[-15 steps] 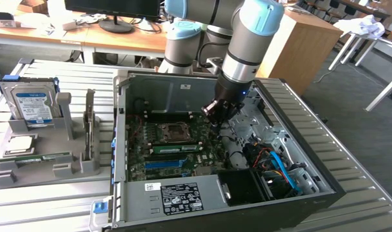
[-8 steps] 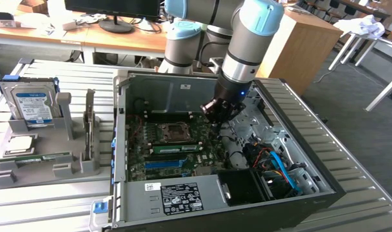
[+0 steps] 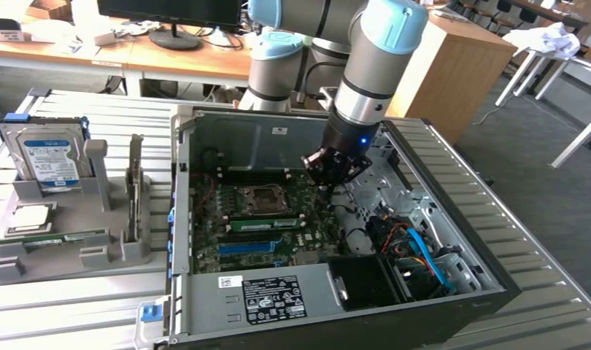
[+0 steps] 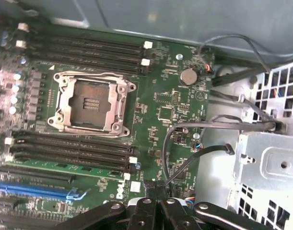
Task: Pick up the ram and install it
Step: 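Press down the ram until it locks into place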
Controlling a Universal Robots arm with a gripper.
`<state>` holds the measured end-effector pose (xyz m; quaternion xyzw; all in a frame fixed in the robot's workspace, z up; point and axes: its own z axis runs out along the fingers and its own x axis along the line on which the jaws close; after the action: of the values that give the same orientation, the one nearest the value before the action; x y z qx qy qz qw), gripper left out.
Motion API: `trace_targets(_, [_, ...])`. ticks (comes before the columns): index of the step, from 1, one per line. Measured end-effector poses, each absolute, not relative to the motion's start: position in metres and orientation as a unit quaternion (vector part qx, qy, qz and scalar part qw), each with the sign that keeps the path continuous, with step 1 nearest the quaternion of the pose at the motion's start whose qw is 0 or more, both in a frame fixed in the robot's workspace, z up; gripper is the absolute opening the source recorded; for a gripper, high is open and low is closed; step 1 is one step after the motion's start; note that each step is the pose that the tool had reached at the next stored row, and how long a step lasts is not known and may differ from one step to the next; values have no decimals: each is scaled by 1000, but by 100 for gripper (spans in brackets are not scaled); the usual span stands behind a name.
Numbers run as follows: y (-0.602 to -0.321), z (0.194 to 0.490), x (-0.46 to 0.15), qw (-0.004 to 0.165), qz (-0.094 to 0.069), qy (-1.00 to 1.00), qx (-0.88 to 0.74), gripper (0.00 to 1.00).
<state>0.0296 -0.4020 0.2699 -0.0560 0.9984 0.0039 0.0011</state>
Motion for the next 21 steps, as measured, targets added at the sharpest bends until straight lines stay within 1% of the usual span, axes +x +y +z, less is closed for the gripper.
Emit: trace_targets(21, [-402, 270, 30, 2, 4, 999, 51, 10])
